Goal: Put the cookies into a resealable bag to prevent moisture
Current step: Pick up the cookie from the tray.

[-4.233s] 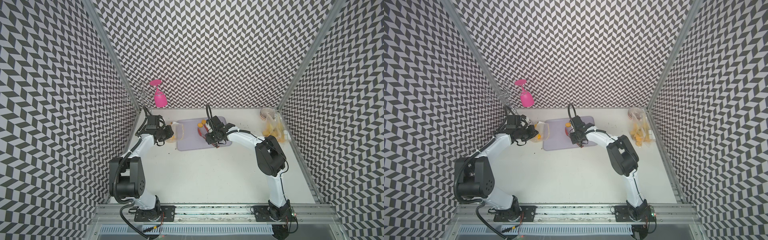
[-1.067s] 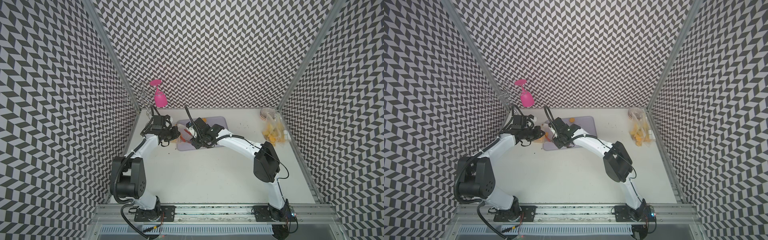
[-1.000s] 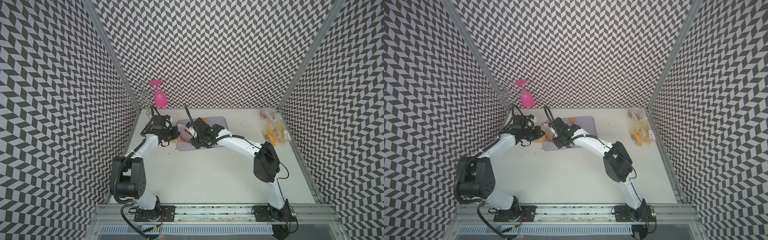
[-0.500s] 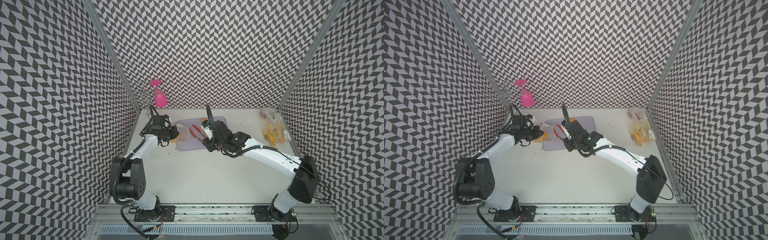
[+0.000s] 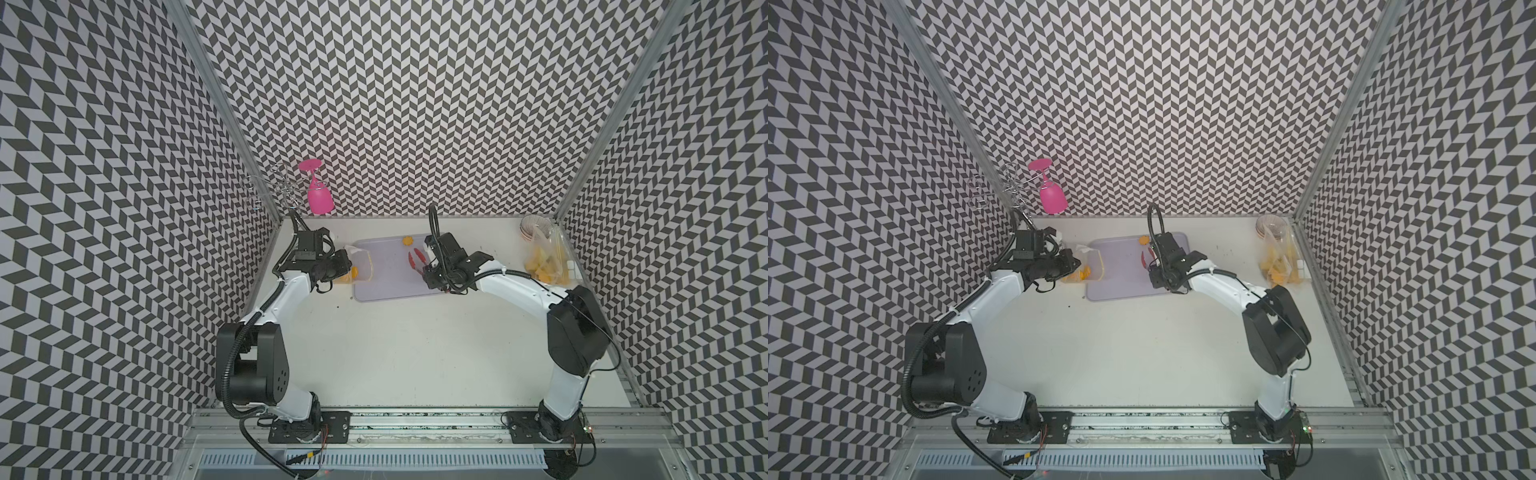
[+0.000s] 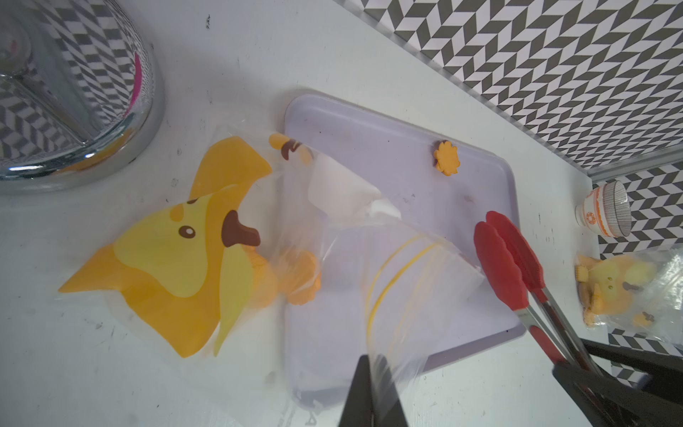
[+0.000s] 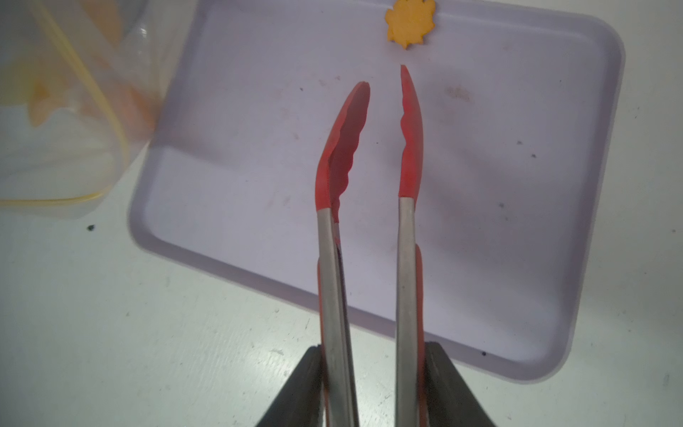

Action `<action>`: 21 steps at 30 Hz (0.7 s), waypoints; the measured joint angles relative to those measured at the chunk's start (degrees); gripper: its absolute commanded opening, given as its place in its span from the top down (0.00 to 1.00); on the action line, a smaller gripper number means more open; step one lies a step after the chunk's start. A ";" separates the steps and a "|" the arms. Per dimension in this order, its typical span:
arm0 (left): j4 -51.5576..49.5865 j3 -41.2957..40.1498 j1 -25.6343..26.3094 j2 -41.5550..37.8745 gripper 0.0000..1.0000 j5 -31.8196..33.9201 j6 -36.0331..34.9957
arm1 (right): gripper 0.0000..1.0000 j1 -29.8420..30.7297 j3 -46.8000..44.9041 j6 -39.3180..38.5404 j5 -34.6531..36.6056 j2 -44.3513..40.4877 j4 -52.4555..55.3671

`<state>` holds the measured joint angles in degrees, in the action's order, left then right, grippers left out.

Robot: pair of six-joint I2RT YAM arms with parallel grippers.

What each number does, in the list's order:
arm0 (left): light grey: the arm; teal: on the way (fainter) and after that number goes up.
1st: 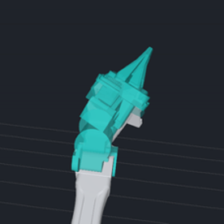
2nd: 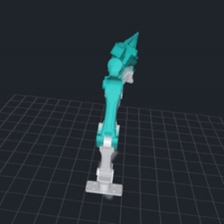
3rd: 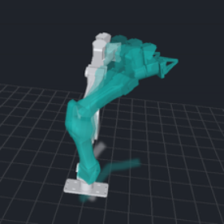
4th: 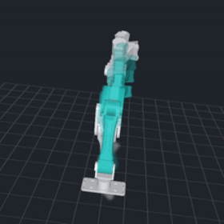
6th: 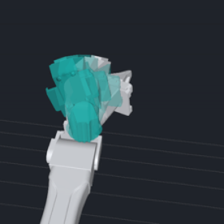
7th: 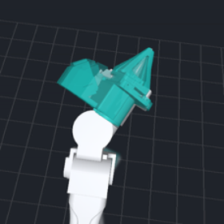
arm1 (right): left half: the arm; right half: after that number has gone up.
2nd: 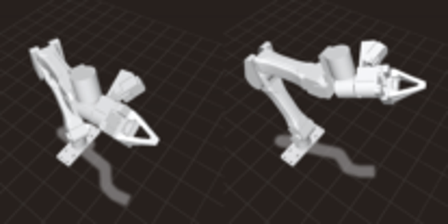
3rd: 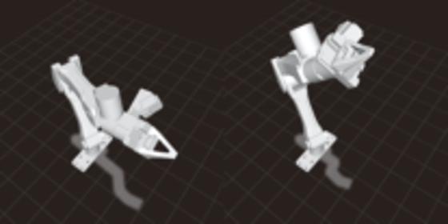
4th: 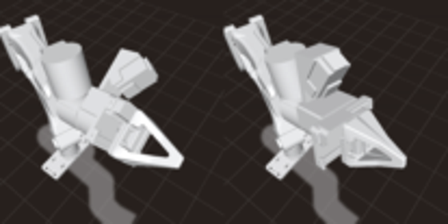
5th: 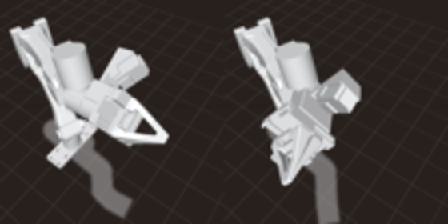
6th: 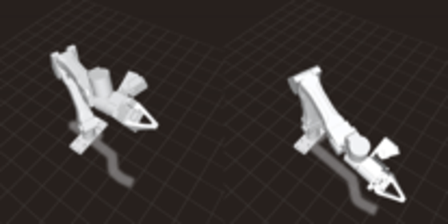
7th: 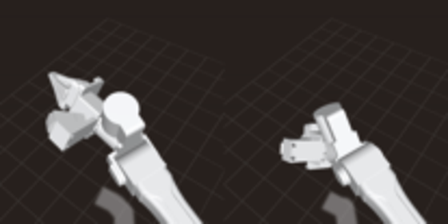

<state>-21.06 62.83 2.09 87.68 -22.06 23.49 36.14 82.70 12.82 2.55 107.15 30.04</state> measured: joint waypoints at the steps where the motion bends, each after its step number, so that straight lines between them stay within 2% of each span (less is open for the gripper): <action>1: 0.02 -0.02 -0.02 0.00 1.00 0.00 0.00 | 0.54 -0.37 0.59 0.11 -0.20 1.11 0.20; 12: 0.00 -0.02 -0.04 0.00 1.00 0.00 0.00 | 0.45 -2.29 9.57 0.35 -1.60 10.14 1.77; 21: 0.00 -0.02 -0.04 0.00 1.00 0.00 -0.02 | 0.44 -3.26 16.87 0.42 -2.38 15.82 3.82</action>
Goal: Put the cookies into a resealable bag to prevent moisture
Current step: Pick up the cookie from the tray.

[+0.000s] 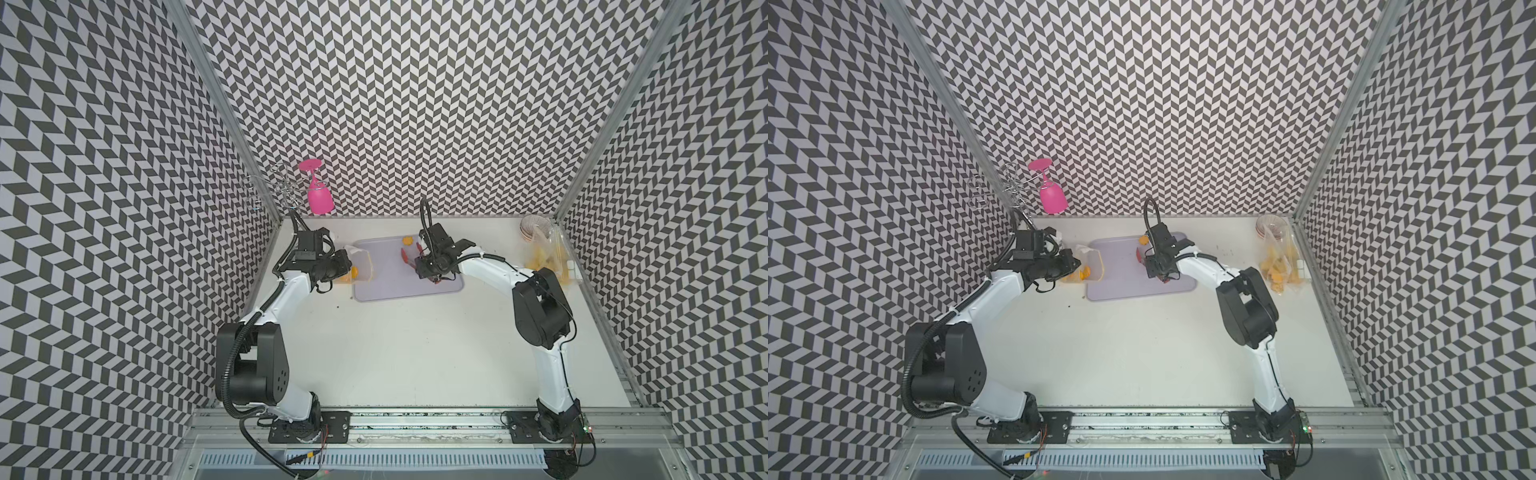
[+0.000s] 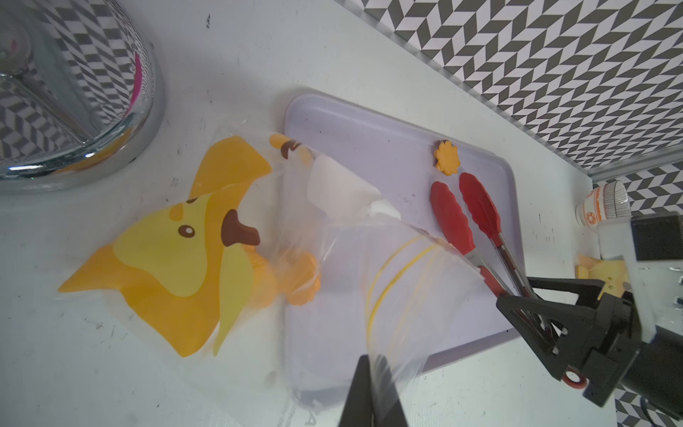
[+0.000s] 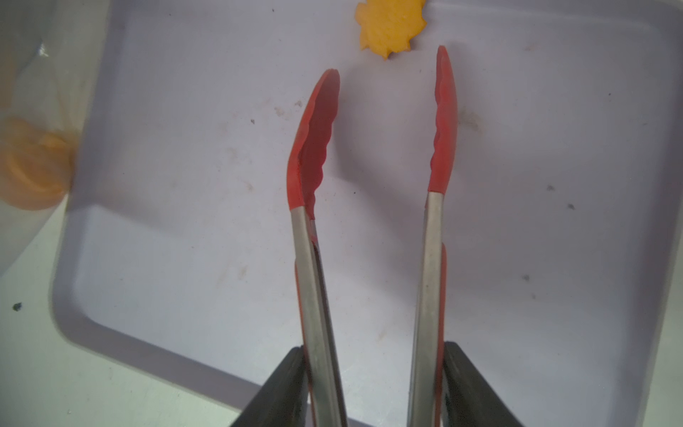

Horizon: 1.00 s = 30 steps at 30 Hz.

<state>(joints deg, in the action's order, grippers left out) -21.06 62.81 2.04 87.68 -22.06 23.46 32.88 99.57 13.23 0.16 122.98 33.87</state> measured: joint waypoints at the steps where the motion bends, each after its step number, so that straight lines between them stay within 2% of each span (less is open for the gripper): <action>1: 0.00 0.00 0.00 0.00 1.00 0.00 0.00 | 0.44 -0.09 1.16 -0.04 -0.07 0.81 0.46; 7: 0.00 0.00 0.00 0.00 1.00 -0.02 0.00 | 0.44 -0.79 7.61 -0.07 -0.44 6.01 2.14; 12: 0.02 0.00 0.00 0.00 1.00 -0.04 0.00 | 0.52 -1.22 12.15 -0.11 -1.36 9.90 3.93; 18: 0.00 0.00 0.00 0.00 1.00 -0.04 0.00 | 0.60 -1.33 12.50 -0.26 -2.03 10.23 4.26; 25: 0.02 0.00 0.00 0.00 1.00 -0.13 -0.02 | 0.63 -1.46 3.54 -0.39 -1.92 4.11 2.01; 30: 0.04 0.00 0.00 0.00 1.00 -0.42 -0.04 | 0.65 -1.07 -7.48 -0.63 -1.90 -8.04 0.09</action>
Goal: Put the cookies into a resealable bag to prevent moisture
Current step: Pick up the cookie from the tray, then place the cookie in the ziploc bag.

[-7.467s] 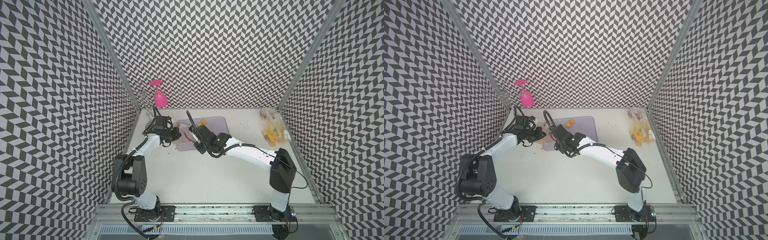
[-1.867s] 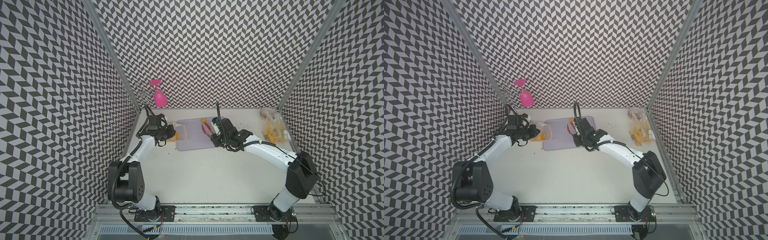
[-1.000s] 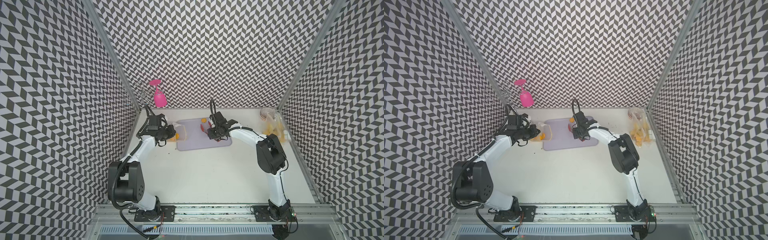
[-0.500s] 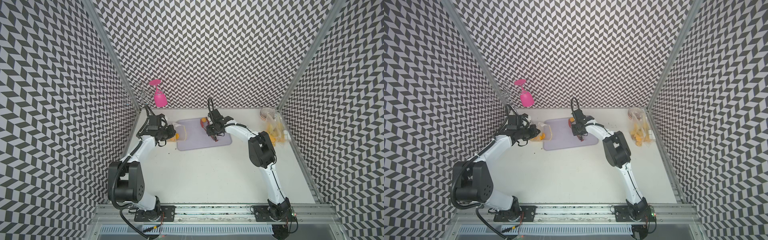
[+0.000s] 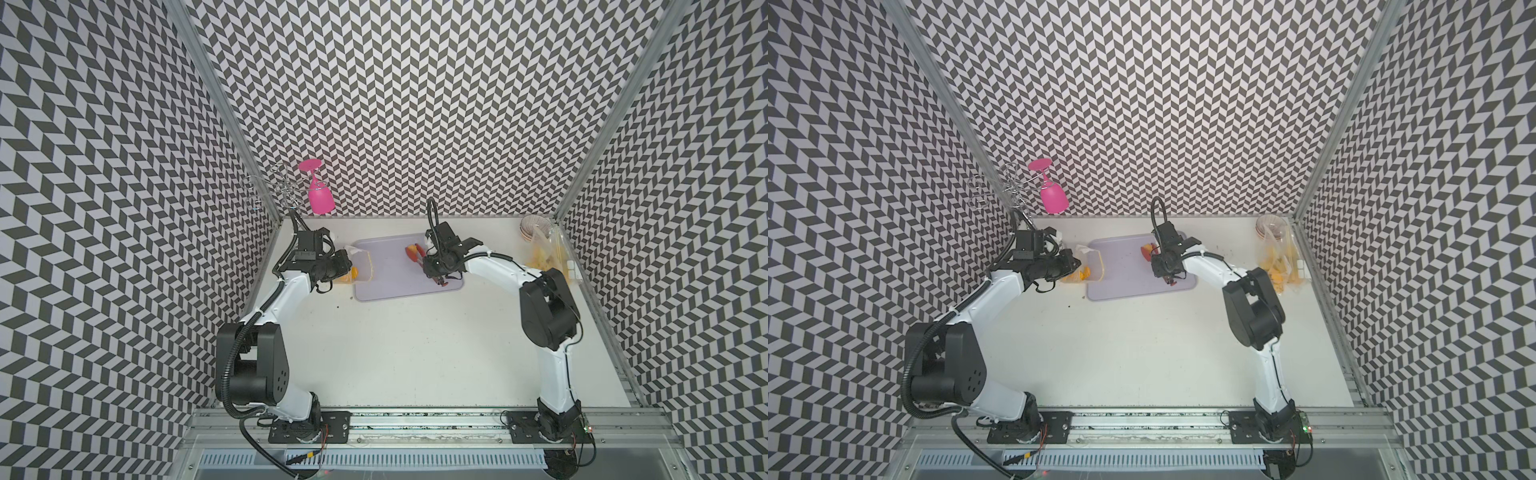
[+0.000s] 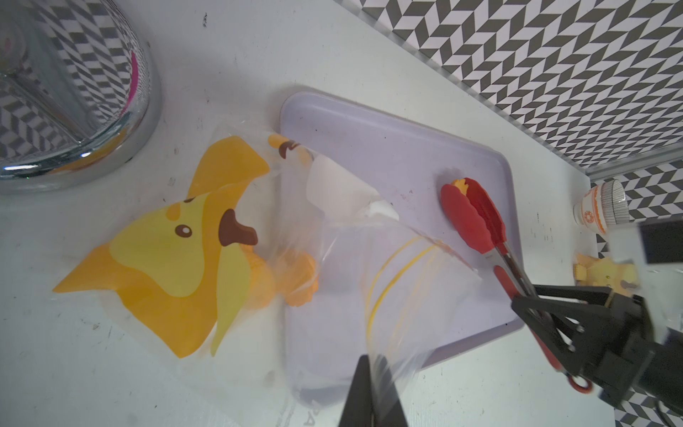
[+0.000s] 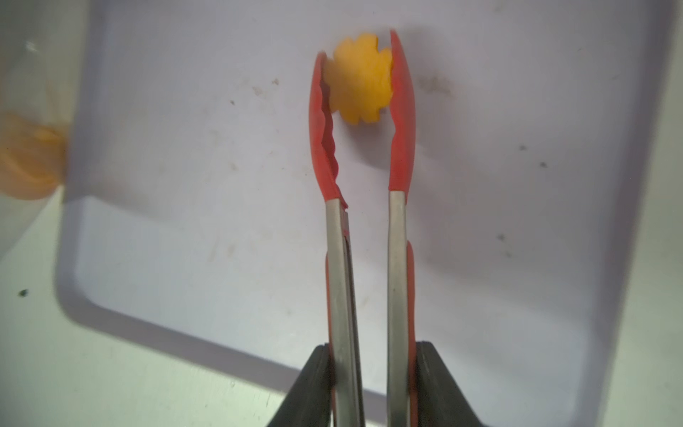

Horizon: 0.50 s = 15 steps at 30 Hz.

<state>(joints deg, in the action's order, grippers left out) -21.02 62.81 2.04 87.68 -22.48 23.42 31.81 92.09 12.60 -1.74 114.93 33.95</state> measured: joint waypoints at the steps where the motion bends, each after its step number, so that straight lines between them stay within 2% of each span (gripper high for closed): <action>1: -0.02 0.00 0.02 0.00 1.00 -0.13 0.00 | 0.65 0.17 -1.81 -0.11 0.04 -2.56 -0.39; 8: 0.00 0.00 0.26 0.00 1.00 -0.81 0.00 | 0.66 5.20 -12.50 -2.60 0.13 -19.21 -5.95; 11: 0.00 0.00 0.48 0.00 1.00 -0.96 0.00 | 0.66 8.63 -15.52 -4.79 -0.92 -22.32 -8.31; 15: 0.00 0.00 0.72 0.00 1.00 -1.01 0.00 | 0.67 12.37 -16.33 -7.30 -2.58 -22.08 -9.18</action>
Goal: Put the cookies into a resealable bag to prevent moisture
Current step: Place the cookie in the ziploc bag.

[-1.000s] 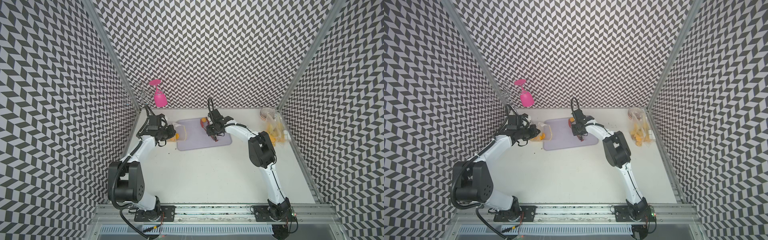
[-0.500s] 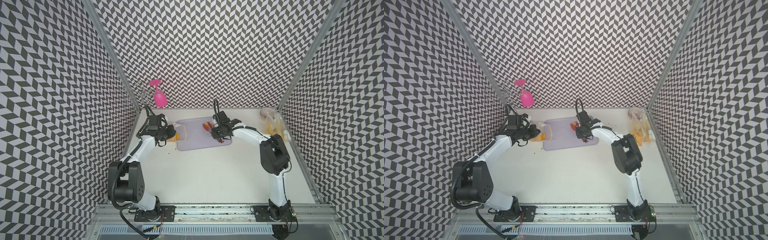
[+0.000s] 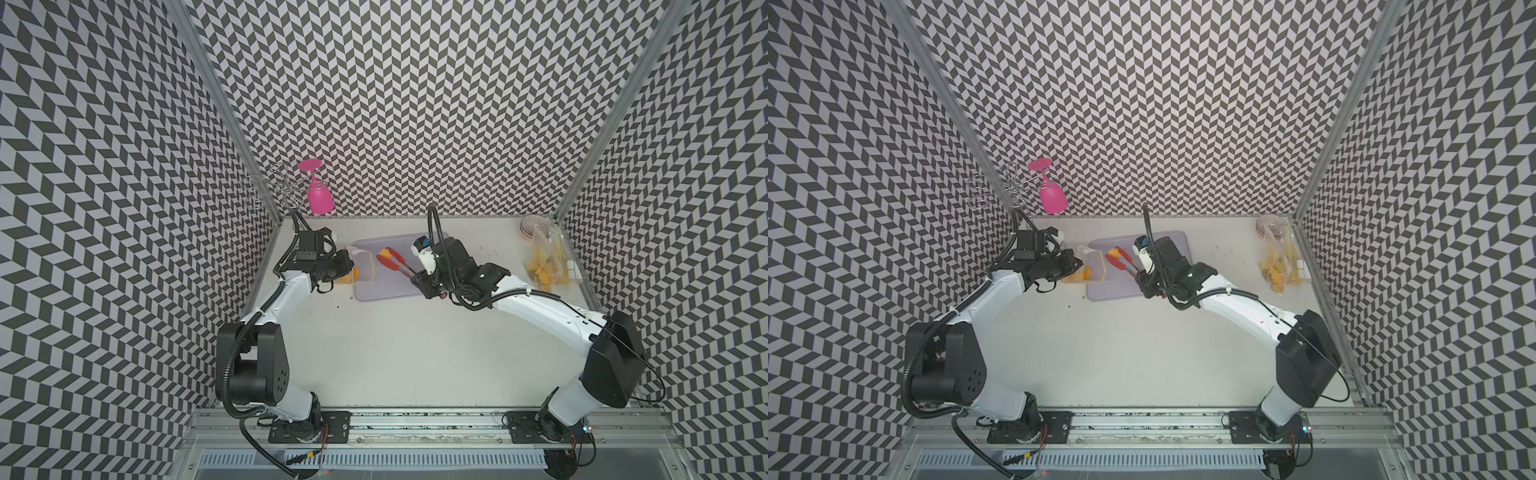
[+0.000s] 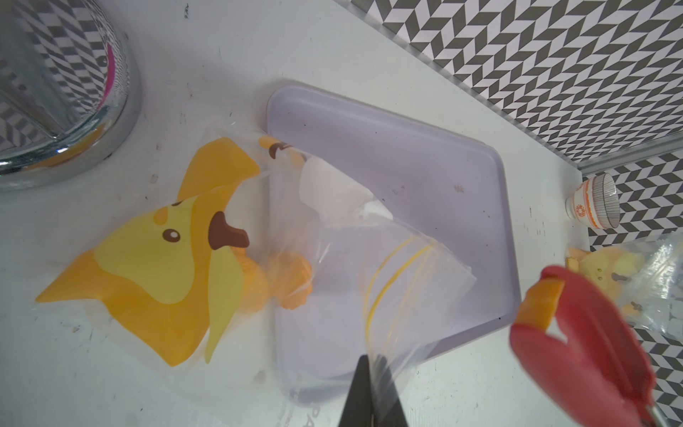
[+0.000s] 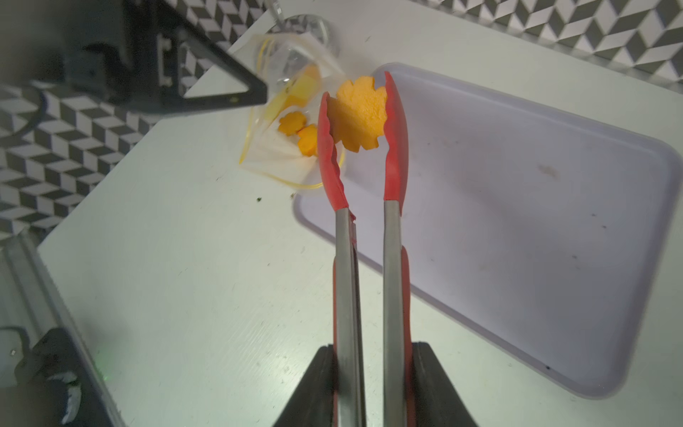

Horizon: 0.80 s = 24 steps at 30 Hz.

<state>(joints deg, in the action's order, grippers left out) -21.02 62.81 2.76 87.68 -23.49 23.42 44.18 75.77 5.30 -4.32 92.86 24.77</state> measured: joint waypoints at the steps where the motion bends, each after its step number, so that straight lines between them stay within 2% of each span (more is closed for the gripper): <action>1: 0.00 0.00 0.15 0.00 1.00 0.00 0.00 | 0.67 0.61 0.17 -0.37 -0.20 0.33 0.04; 10: 0.02 0.00 0.28 0.00 1.00 -0.20 0.00 | 0.71 2.03 5.35 -1.84 -0.09 8.81 0.04; 18: 0.35 0.00 0.28 0.00 1.00 -0.22 0.00 | 0.70 2.05 12.17 -1.81 0.85 17.75 0.92; 21: 0.44 0.00 0.28 0.00 1.00 -0.22 0.00 | 0.66 2.14 14.27 -1.86 0.24 19.65 0.98; 24: 0.44 0.00 0.37 0.00 1.00 -0.22 0.00 | 0.58 2.19 15.26 -1.84 -0.63 20.00 1.07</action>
<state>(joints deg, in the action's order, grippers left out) -20.58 62.81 3.14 87.68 -23.70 23.42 46.37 91.02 3.46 -4.95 112.86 25.85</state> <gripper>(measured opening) 0.048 0.381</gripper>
